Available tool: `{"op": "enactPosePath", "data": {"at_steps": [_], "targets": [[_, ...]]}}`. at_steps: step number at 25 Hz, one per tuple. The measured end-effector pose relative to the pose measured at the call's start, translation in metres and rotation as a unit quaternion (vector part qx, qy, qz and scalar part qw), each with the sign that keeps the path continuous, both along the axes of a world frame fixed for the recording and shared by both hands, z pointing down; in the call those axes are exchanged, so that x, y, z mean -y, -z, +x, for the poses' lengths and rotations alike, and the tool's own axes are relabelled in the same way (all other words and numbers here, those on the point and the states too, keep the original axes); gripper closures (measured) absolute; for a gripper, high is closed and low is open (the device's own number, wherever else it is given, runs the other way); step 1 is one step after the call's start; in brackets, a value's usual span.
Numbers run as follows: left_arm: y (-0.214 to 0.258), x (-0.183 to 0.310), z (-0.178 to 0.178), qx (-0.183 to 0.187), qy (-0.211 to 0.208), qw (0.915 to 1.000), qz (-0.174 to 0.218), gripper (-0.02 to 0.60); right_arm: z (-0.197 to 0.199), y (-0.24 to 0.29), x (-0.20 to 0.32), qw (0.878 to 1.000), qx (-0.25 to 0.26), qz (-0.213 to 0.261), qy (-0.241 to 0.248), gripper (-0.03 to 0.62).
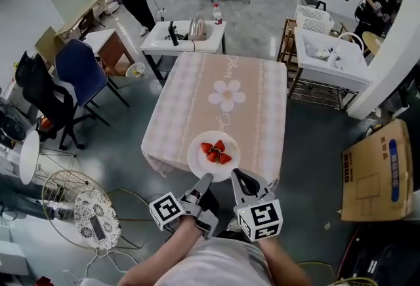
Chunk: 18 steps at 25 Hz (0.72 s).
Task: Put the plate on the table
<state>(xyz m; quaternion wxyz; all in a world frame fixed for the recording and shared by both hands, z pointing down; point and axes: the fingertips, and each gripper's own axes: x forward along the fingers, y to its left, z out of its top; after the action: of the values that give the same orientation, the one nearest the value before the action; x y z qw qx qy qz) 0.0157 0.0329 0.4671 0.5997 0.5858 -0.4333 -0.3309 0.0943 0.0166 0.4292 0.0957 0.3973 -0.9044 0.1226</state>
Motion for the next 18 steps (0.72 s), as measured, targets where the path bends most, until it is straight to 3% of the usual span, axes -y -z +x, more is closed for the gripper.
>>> {"op": "enactPosePath", "data": {"at_steps": [18], "targets": [[-0.004,0.102,-0.038,-0.044,-0.092,0.9948,0.000,0.564,-0.044,-0.002,0.082,0.994,-0.029,-0.010,-0.100,0.589]]}}
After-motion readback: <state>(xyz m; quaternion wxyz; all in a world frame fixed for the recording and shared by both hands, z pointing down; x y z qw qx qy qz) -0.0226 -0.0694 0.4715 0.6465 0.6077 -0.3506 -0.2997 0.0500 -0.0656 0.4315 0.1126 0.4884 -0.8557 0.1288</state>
